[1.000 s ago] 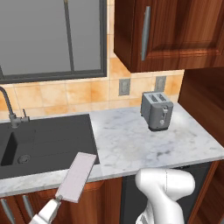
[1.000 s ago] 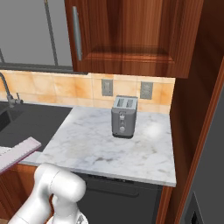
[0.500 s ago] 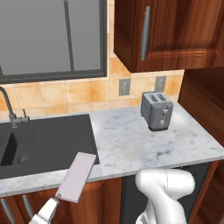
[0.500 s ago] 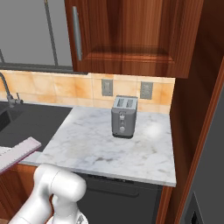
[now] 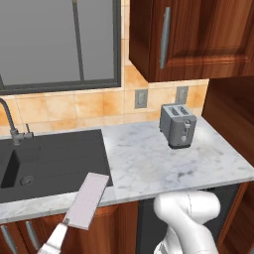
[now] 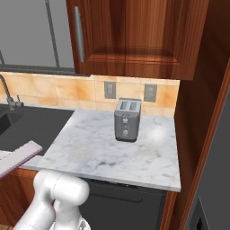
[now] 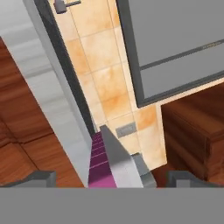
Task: The ice cube tray has been filled with water. Take the tray and place it in the freezer to make ice. Close the freezer door after placing the tray.
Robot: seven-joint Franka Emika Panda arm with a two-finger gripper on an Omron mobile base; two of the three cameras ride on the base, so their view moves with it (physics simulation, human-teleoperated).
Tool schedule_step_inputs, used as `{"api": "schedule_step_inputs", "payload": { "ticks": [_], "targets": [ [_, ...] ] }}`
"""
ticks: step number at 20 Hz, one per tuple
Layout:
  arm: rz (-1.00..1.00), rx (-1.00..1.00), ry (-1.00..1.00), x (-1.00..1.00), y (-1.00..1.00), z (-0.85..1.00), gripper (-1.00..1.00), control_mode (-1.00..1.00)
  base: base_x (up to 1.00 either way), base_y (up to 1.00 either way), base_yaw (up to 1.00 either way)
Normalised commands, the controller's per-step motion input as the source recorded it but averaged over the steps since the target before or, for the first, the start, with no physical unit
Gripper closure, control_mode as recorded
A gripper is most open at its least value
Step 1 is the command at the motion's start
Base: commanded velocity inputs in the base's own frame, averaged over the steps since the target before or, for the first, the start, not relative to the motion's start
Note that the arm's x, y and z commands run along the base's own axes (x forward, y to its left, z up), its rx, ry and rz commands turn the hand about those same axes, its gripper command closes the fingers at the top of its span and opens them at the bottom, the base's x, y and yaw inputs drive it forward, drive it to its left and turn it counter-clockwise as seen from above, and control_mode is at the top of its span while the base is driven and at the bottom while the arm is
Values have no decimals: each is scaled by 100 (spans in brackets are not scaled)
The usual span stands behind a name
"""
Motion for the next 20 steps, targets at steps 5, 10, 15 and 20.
{"api": "schedule_step_inputs", "payload": {
  "ticks": [5, 10, 15, 20],
  "targets": [
    [21, 3, 0, 2, -28, 0, -100, -100, 0, 0, 0],
    [22, 3, 0, 6, -31, 0, -100, -100, 0, 0, 0],
    [20, 3, 0, 12, -26, 0, -100, -100, 0, 0, 0],
    [18, 2, 0, 25, -14, 0, -100, -100, 0, 0, 0]
  ]
}}
